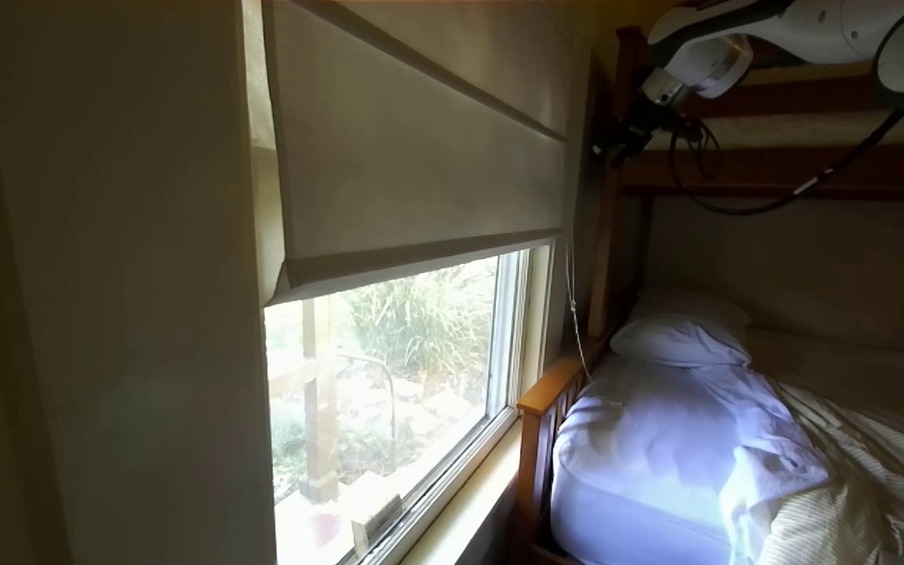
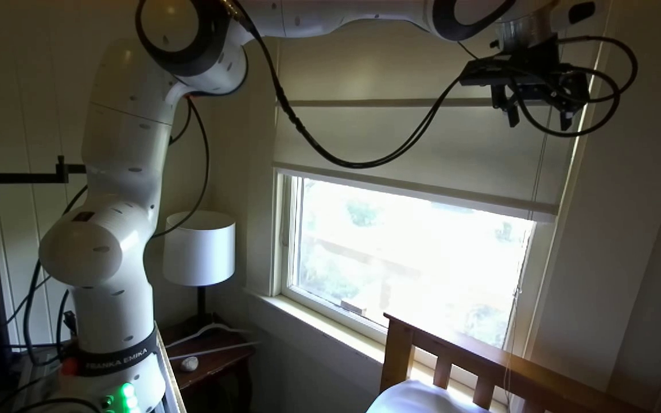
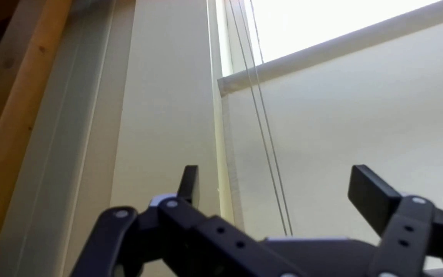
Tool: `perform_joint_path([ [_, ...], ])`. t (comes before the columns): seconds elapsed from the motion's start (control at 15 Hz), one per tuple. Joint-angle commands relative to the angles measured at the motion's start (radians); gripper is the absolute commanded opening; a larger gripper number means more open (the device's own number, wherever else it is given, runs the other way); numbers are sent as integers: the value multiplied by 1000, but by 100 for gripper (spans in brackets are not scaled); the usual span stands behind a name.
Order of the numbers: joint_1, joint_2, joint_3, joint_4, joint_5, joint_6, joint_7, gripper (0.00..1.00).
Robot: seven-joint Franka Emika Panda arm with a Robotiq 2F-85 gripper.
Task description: Pull the curtain up
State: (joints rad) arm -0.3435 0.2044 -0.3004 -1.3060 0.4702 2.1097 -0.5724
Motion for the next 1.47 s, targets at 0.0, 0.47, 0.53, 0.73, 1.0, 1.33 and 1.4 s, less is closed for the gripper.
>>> perform_joint_path([
  [0.0, -2, 0, 1, 0, 3, 0, -4, 100],
  [0.47, -8, 10, 11, 17, 33, 4, -28, 100],
  [0.53, -8, 14, 15, 22, 38, 4, -35, 100],
  [0.73, -14, 38, 31, 53, 59, -9, -81, 100],
  [1.0, -24, 76, 39, 89, 81, 21, -145, 100],
  [1.33, -37, 140, 53, 165, 146, 33, -232, 100],
  [1.4, -40, 154, 55, 182, 160, 32, -247, 100],
])
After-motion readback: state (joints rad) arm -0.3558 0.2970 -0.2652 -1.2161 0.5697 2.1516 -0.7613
